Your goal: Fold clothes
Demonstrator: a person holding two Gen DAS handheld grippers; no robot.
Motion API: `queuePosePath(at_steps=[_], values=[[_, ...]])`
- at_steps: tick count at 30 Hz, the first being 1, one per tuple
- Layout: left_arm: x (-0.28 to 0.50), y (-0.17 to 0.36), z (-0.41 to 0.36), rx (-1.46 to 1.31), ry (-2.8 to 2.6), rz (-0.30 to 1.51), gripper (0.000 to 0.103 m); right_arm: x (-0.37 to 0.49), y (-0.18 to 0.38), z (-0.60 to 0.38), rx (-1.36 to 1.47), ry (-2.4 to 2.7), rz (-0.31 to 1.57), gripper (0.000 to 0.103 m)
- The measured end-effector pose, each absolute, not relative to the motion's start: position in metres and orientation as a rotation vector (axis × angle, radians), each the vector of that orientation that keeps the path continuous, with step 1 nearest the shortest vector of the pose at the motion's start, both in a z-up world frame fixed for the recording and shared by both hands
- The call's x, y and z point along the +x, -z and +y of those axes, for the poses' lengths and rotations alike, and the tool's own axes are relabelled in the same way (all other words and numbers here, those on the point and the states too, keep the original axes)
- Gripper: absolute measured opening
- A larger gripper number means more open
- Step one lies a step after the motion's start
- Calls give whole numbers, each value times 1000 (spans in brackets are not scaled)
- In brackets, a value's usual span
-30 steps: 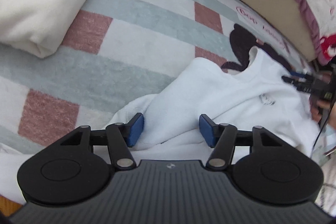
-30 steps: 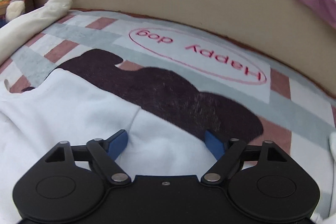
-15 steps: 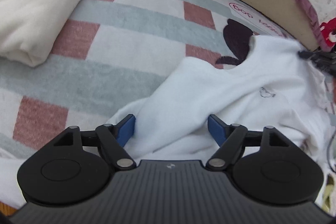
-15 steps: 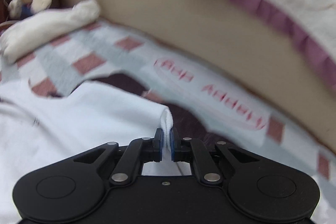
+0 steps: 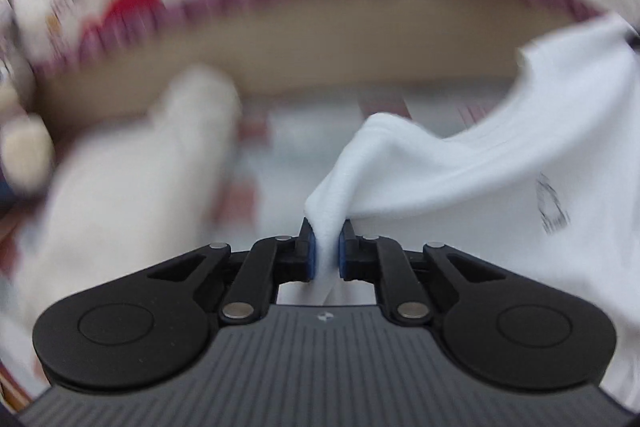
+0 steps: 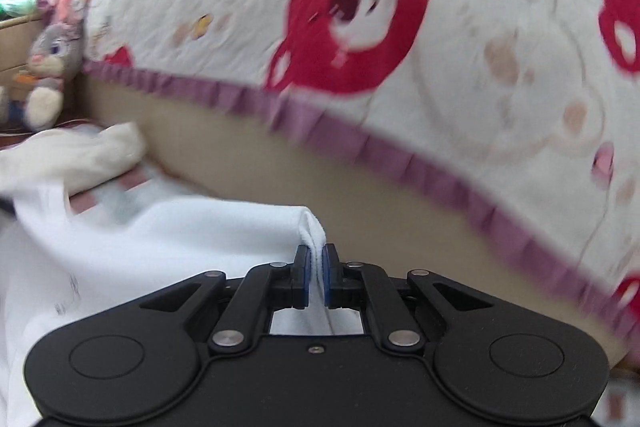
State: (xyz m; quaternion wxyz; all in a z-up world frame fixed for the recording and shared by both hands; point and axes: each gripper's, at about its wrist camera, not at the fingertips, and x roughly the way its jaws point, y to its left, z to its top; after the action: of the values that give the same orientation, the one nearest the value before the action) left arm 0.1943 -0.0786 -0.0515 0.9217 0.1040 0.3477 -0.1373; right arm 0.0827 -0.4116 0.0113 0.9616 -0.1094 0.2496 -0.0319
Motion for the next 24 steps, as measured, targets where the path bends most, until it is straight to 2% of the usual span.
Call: queuePosePath(at_steps=[1,2,3,4,5,6,7,9,11,12,18,22,24], values=[[212,43,-84,145,255,670,14,96,-21,-416,-264,103,502,7],[230,37,-89,63,233,627,21,108,-24,-419,-312,158,508,7],[246,36,-94,7,218,614,47,121,-25,-423,-358,212,523,7],[262,40,-102,-17,204,640,60,137,-20,-428,-384,270,581,8],[269,47,-109,-15,190,663,65,147,-12,-435,-387,346,620,9],[275,54,-115,-13,180,686,65,150,-3,-441,-379,425,635,23],[271,62,-119,-13,189,708,65,149,7,-446,-362,495,667,30],[249,79,-118,-56,241,762,65,129,21,-451,-285,518,725,31],[216,95,-112,-116,360,829,65,87,30,-451,-149,388,750,40],[200,103,-109,-142,420,863,64,61,36,-451,-78,314,769,48],[102,122,-111,-65,740,993,63,-50,55,-455,291,46,930,49],[54,118,-110,-45,893,1049,65,-82,51,-440,363,-40,941,50],[35,120,-110,-24,920,1087,69,-87,50,-428,372,-113,959,50]])
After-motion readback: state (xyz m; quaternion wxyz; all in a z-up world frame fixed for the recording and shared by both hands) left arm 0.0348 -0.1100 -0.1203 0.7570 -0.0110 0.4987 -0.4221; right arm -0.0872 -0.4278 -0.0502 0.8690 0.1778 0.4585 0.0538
